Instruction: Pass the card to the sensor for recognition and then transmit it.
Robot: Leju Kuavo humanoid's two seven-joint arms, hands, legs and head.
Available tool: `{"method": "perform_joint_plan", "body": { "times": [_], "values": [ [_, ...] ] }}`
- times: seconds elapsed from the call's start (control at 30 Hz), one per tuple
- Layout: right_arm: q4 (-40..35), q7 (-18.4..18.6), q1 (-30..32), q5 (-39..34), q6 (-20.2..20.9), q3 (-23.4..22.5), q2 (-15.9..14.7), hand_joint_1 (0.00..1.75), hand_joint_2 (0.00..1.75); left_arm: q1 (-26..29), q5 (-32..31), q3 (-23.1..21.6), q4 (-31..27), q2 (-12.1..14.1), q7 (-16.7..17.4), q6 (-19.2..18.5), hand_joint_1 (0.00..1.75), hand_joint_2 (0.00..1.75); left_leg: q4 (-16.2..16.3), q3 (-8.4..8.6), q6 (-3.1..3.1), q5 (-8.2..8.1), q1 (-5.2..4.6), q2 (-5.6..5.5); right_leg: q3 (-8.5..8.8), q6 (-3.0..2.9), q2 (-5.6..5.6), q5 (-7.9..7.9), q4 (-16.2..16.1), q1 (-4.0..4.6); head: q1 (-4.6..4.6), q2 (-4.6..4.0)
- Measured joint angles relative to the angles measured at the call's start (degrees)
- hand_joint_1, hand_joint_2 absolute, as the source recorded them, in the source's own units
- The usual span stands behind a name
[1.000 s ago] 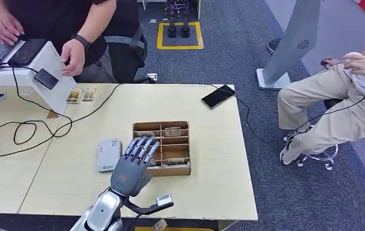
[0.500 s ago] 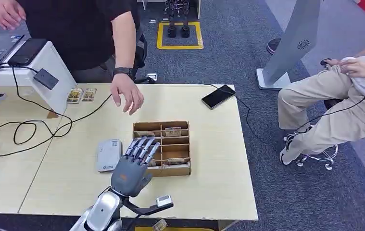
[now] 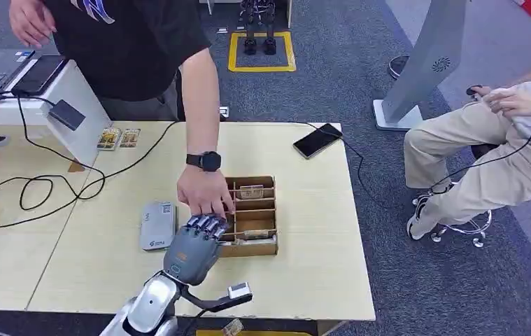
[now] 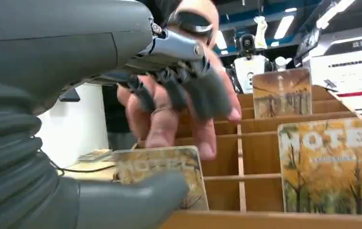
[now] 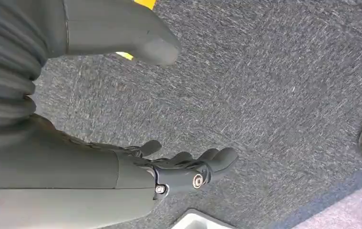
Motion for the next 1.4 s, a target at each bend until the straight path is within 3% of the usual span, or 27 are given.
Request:
{"method": "perform_joint_plan", "body": {
  "times": [0.43,1.4],
  "values": [
    [0.1,0.0,0.2,1.4,0.0,0.1,0.0,0.00,1.75,-1.8,-0.3,0.0,2.7,-0.4,4.9,-2.7,1.75,1.75,0.0,0.02,-0.01,0.01,0.00,0.03,0.01,0.00,0.01,0.01,0.0,0.00,-0.02,0.00],
    [0.4,0.0,0.2,0.9,0.0,0.1,0.0,0.00,1.75,-1.9,-0.2,0.1,3.3,-0.7,4.7,-1.2,1.75,1.75,0.0,0.01,-0.01,0.01,0.00,0.02,0.03,0.00,0.00,0.01,0.0,0.00,-0.02,0.00]
  ]
}}
